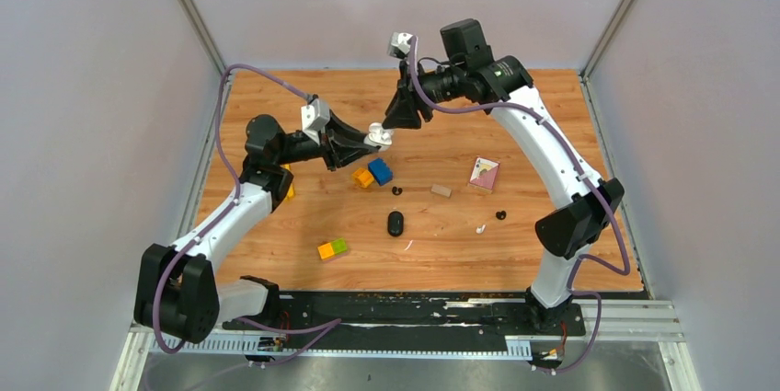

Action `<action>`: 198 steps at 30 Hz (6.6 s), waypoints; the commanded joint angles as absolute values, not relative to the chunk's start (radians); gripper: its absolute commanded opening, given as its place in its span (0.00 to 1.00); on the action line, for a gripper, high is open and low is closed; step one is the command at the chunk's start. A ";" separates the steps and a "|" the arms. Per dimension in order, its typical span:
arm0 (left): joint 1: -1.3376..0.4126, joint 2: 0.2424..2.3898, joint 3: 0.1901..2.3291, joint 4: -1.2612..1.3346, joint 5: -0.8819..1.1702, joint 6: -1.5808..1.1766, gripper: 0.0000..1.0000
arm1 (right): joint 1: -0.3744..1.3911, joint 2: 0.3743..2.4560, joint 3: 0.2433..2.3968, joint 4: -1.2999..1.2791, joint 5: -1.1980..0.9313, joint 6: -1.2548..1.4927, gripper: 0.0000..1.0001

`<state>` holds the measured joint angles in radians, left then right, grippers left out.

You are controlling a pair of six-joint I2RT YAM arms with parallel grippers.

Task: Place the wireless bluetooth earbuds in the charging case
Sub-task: Pick up the left earbud from the right side groove of the charging case.

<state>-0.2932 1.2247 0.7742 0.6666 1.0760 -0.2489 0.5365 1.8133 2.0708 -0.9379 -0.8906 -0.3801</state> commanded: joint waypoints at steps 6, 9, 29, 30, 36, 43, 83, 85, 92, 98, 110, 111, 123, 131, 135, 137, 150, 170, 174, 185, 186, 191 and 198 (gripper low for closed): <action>-0.302 1.190 0.795 0.710 1.138 -0.273 0.00 | 0.584 1.795 2.114 -1.042 -0.974 -0.556 0.36; -0.302 1.187 0.795 0.714 1.139 -0.277 0.00 | 0.589 1.815 2.139 -1.086 -0.972 -0.570 0.35; -0.307 1.169 0.777 0.720 1.134 -0.270 0.00 | 0.635 1.842 2.165 -1.127 -0.863 -0.595 0.21; -0.307 1.167 0.776 0.714 1.128 -0.270 0.00 | 0.637 1.841 2.169 -1.129 -0.861 -0.596 0.19; -0.307 1.159 0.765 0.623 0.997 -0.282 0.28 | 0.688 1.835 2.219 -1.186 -0.772 -0.692 0.09; -0.307 1.150 0.767 0.569 1.035 -0.260 0.41 | 0.758 1.811 2.202 -1.217 -0.615 -0.816 0.07; -0.326 1.214 0.676 0.776 0.820 -0.313 0.00 | 0.628 1.831 2.161 -1.087 -0.604 -0.066 0.39; -0.327 1.209 0.673 0.774 0.822 -0.311 0.00 | 0.628 1.838 2.165 -1.080 -0.598 -0.052 0.42; -0.331 1.210 0.677 0.760 0.801 -0.300 0.00 | 0.630 1.876 2.181 -1.059 -0.565 -0.015 0.42; -0.339 1.219 0.687 0.755 0.789 -0.288 0.00 | 0.639 1.902 2.209 -1.049 -0.497 -0.005 0.41; -0.354 1.235 0.694 0.737 0.748 -0.255 0.00 | 0.652 1.919 2.233 -1.036 -0.455 0.020 0.35; -0.354 1.236 0.697 0.738 0.745 -0.255 0.00 | 0.653 1.920 2.232 -1.038 -0.457 0.018 0.35; -0.366 1.245 0.713 0.729 0.725 -0.246 0.00 | 0.667 1.934 2.232 -1.043 -0.465 0.012 0.33; -0.376 1.248 0.720 0.725 0.709 -0.248 0.00 | 0.671 1.937 2.235 -1.041 -0.466 0.011 0.35; -0.377 1.259 0.741 0.728 0.693 -0.271 0.00 | 0.680 1.944 2.239 -1.039 -0.467 0.006 0.34; -0.379 1.261 0.750 0.729 0.690 -0.276 0.00 | 0.684 1.948 2.242 -1.035 -0.457 0.005 0.30; -0.382 1.260 0.735 0.727 0.664 -0.305 0.00 | 0.689 1.951 2.243 -1.017 -0.437 -0.026 0.28; -0.387 1.263 0.745 0.754 0.688 -0.328 0.00 | 0.691 1.990 2.260 -1.009 -0.366 -0.006 0.29; -0.387 1.261 0.752 0.752 0.671 -0.334 0.00 | 0.694 1.991 2.262 -1.012 -0.369 -0.008 0.26; -0.387 1.259 0.736 0.731 0.640 -0.325 0.00 | 0.669 1.923 2.204 -1.024 -0.428 -0.021 0.30; -0.387 1.260 0.736 0.732 0.640 -0.326 0.00 | 0.667 1.921 2.198 -1.023 -0.429 -0.021 0.31; -0.387 1.260 0.740 0.734 0.644 -0.331 0.00 | 0.666 1.926 2.184 -1.022 -0.437 -0.027 0.26; -0.385 1.257 0.739 0.737 0.652 -0.345 0.00 | 0.653 1.913 2.173 -1.025 -0.484 -0.039 0.36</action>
